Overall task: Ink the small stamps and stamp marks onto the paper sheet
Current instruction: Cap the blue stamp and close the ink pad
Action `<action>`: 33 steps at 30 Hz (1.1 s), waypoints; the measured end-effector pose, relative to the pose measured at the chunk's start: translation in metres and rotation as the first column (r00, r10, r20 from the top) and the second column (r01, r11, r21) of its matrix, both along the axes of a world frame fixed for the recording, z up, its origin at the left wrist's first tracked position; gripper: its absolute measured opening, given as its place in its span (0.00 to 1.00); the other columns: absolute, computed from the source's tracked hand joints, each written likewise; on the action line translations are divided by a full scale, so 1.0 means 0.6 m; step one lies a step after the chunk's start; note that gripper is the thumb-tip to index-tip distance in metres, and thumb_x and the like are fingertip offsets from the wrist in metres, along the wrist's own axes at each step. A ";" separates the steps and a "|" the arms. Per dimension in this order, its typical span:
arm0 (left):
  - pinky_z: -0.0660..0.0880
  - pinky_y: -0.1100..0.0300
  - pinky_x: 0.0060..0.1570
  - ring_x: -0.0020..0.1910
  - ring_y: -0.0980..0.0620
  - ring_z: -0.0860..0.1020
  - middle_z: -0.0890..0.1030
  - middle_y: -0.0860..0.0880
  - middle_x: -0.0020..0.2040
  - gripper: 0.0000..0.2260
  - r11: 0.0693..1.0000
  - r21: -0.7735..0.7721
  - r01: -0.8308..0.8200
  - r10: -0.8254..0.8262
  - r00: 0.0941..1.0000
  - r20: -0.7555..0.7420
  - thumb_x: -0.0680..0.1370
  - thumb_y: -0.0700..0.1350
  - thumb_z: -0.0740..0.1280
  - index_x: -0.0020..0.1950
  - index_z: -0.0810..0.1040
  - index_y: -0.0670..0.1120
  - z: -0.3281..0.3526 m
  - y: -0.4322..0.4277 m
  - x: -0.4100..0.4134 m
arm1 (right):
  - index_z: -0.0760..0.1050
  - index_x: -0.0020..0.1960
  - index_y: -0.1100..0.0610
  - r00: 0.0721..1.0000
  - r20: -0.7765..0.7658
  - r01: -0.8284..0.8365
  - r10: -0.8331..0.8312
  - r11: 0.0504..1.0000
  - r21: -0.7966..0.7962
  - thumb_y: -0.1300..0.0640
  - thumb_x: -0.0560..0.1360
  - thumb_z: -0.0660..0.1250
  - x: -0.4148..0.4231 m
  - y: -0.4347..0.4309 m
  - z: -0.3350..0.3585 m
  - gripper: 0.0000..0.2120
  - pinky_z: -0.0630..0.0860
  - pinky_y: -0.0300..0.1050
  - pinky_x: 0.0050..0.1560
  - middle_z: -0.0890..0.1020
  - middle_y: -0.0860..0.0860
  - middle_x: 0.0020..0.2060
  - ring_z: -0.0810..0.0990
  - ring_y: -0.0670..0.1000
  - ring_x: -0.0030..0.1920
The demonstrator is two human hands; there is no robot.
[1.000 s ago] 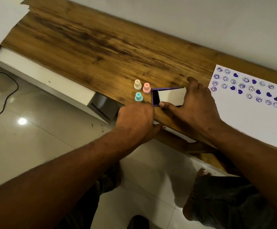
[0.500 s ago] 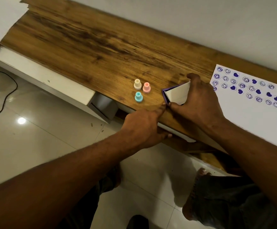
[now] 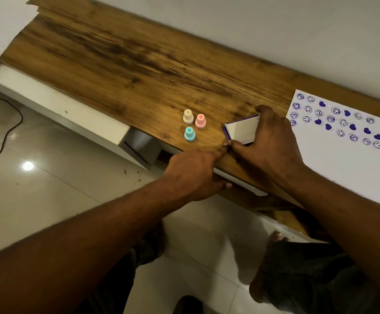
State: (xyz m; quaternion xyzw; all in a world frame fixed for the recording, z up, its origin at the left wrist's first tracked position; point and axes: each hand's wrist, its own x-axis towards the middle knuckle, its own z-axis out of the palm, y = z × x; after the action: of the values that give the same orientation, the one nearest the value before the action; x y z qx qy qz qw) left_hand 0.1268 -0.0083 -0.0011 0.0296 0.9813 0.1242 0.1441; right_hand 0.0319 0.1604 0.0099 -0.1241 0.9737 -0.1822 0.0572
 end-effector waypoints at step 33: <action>0.72 0.58 0.42 0.51 0.55 0.79 0.82 0.56 0.51 0.33 0.999 0.035 -0.030 0.029 0.999 0.025 0.76 0.71 0.68 0.78 0.69 0.60 0.030 0.002 -0.018 | 0.66 0.72 0.54 0.998 -0.058 -0.027 0.029 0.998 0.048 0.26 0.63 0.71 0.006 0.004 -0.012 0.48 0.78 0.58 0.62 0.77 0.57 0.67 0.75 0.60 0.65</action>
State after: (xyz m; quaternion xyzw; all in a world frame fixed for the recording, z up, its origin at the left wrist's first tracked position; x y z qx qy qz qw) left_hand 0.1161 -0.0070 0.0169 0.0160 0.9774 0.1440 0.1537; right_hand 0.0355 0.1626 0.0026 -0.1416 0.9772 -0.1545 0.0341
